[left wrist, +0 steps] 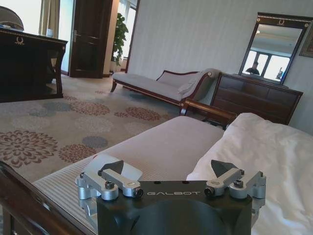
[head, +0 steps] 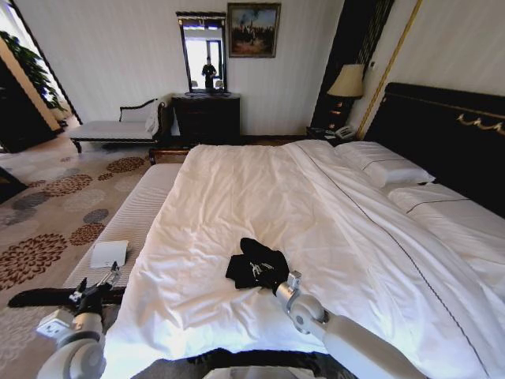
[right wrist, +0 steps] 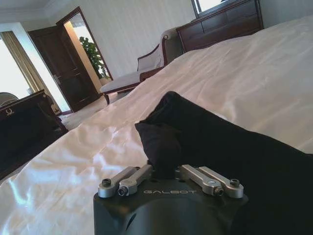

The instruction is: Fold the clothes on the bed.

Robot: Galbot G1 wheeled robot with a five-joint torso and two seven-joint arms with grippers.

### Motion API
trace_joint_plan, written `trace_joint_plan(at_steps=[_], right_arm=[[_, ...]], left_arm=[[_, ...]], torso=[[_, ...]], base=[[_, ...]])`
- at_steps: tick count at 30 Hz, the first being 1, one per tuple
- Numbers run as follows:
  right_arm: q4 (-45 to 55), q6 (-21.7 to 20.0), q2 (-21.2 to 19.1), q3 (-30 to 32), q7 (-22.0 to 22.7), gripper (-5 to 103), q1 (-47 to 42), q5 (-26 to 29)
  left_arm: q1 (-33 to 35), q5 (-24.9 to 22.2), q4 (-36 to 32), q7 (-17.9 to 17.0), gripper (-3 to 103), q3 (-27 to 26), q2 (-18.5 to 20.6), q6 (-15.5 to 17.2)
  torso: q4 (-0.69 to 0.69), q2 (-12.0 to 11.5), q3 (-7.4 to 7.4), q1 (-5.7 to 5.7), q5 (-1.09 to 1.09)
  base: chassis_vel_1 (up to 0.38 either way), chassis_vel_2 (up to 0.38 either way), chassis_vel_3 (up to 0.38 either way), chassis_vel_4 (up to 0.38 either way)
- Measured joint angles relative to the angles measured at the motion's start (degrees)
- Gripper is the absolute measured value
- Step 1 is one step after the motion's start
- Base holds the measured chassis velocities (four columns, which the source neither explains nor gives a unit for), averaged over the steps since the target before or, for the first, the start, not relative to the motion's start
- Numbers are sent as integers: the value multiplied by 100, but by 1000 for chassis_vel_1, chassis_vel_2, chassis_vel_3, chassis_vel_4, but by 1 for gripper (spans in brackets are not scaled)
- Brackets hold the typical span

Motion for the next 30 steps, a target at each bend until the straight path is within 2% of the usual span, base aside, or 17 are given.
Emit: trace_joint_plan(at_steps=[1,4,6,10,11,13,14,16,19,22,23,30], right_arm=[[0,0,0,0,0,10,0,0],[388,2,-111,111,-121,25,-192,13],[469,1,-138,120,-135,25,-228,22],[761,-5,-188,170,-156,47,-334,104],[761,-5,-188,170,-156,47,-334,104],[762,-10,-149,228,-149,58,-300,238],[738,-56,-101,261,-67,63,-251,372],[695,-122,-46,273,96,63,-193,509],[372,-282,198,209,624,80,51,880],[101,-307,348,131,748,85,202,981],[-98,-312,454,73,759,95,300,1000],[-675,-288,831,-177,622,100,574,903]], left_arm=[[0,0,0,0,100,0,0,0],[-6,36,-45,2,100,34,-42,7],[-7,40,-49,2,100,36,-49,10],[-1,85,-85,2,100,63,-101,23],[-1,85,-85,2,100,63,-101,23],[15,97,-107,3,100,67,-117,24],[24,104,-112,2,100,66,-121,25],[34,109,-112,2,100,60,-124,25],[64,113,-113,2,100,39,-144,25],[93,126,-124,3,100,36,-165,25],[119,132,-143,3,100,35,-173,24],[175,138,-163,3,100,7,-190,9]], torso=[[0,0,0,0,0],[0,0,0,0,0],[0,0,0,0,0],[0,0,0,0,0],[0,0,0,0,0],[-1,0,0,0,0],[-1,0,-1,0,0],[-1,0,0,0,0],[0,0,0,0,-1],[1,0,0,0,0],[0,0,0,0,-1],[0,0,0,0,-2]], base=[[0,0,0,0],[0,0,0,0],[0,0,0,0],[0,0,0,0],[0,0,0,0],[0,0,0,0],[0,0,0,0],[0,0,0,0],[0,0,0,0],[0,0,0,0],[0,0,0,0],[0,0,0,0]])
